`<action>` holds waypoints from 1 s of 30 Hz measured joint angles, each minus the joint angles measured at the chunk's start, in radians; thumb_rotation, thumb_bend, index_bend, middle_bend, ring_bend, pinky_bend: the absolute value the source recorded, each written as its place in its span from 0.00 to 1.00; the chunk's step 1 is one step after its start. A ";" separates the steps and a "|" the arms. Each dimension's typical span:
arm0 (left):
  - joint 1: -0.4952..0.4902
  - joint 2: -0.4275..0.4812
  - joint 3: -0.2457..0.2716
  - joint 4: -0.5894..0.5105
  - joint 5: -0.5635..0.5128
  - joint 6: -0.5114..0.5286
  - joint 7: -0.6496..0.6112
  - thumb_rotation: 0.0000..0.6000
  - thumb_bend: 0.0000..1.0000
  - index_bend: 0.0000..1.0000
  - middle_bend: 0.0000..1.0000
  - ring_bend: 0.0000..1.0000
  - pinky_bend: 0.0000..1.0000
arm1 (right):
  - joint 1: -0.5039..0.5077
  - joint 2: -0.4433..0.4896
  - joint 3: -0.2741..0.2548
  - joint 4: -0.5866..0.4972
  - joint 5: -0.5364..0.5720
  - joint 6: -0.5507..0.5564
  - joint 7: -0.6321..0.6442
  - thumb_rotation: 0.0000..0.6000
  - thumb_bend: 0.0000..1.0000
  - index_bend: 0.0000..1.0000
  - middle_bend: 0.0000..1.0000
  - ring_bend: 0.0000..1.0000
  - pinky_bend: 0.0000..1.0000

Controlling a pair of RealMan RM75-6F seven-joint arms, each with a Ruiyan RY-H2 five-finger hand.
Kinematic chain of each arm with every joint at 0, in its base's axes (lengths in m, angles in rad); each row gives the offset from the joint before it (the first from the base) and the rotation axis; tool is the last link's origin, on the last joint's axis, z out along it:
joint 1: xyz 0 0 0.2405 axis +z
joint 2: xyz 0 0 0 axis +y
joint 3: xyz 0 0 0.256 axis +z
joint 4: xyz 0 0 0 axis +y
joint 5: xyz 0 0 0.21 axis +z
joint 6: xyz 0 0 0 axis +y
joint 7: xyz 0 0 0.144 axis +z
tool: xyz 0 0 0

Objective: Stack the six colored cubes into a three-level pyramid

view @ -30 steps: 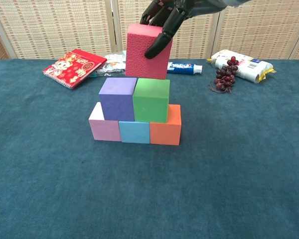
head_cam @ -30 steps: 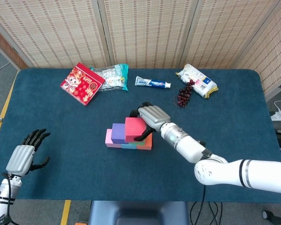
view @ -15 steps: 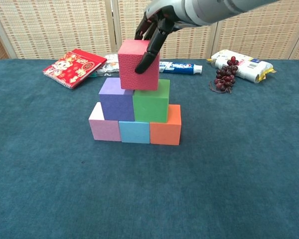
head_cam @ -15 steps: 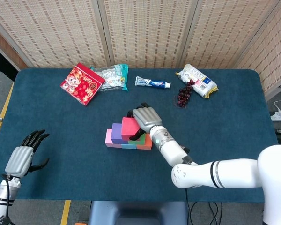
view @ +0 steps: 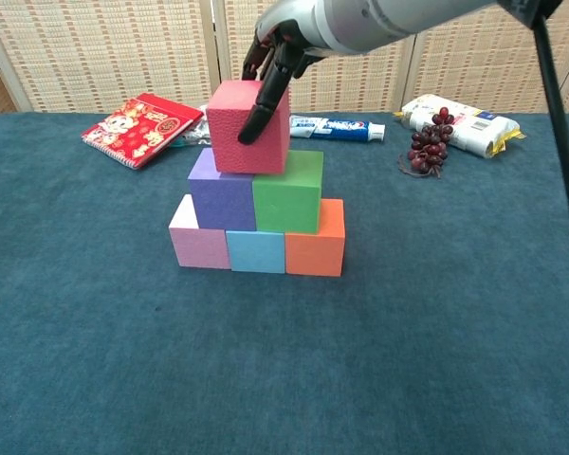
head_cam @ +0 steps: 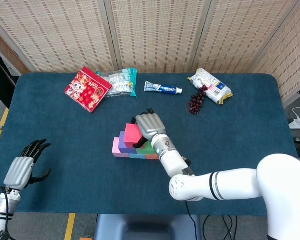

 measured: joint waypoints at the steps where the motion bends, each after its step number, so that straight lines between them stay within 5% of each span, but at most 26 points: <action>1: 0.000 -0.001 0.000 0.002 0.000 0.000 -0.001 1.00 0.33 0.15 0.04 0.02 0.13 | 0.000 -0.005 0.004 0.004 0.005 0.001 -0.008 1.00 0.35 0.49 0.46 0.27 0.12; 30: 0.000 -0.012 0.003 0.024 -0.001 -0.006 -0.021 1.00 0.33 0.15 0.04 0.02 0.13 | -0.029 -0.047 0.064 0.030 0.042 0.022 -0.123 1.00 0.36 0.48 0.46 0.26 0.10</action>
